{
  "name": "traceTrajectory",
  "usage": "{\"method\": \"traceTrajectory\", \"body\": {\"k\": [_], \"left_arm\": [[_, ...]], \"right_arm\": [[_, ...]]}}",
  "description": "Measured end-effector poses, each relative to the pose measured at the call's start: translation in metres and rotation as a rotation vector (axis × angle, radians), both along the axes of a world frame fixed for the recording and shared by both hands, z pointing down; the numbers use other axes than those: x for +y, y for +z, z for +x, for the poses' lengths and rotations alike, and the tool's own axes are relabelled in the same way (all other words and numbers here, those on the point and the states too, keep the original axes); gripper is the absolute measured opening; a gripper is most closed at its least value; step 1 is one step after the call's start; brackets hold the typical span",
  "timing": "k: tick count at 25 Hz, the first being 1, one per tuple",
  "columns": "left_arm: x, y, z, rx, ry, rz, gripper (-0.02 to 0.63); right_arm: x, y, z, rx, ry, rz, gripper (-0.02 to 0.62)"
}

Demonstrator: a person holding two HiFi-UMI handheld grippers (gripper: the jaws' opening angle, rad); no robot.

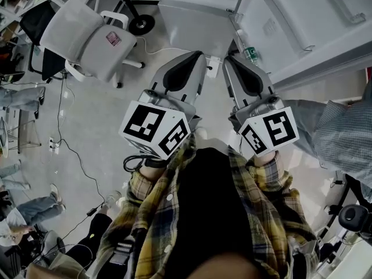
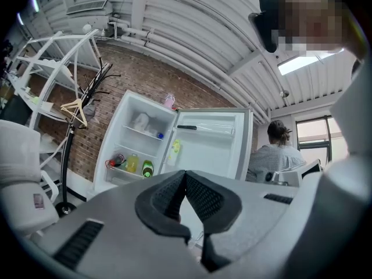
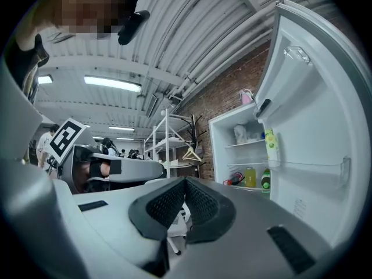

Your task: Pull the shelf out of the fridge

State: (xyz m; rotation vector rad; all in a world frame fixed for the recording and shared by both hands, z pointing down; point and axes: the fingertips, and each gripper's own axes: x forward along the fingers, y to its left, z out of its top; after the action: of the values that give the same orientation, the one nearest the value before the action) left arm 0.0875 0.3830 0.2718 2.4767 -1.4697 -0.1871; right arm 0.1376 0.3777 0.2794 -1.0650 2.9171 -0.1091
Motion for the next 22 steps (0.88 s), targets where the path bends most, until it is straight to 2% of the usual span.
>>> {"method": "traceTrajectory", "body": {"k": [12, 22], "left_arm": [[0.008, 0.016, -0.003, 0.009, -0.032, -0.039, 0.005], [-0.024, 0.014, -0.046, 0.021, -0.014, -0.036, 0.005]], "right_arm": [[0.008, 0.016, -0.001, -0.005, -0.029, -0.049, 0.018], [-0.022, 0.014, -0.045, 0.002, -0.012, -0.050, 0.018]]}}
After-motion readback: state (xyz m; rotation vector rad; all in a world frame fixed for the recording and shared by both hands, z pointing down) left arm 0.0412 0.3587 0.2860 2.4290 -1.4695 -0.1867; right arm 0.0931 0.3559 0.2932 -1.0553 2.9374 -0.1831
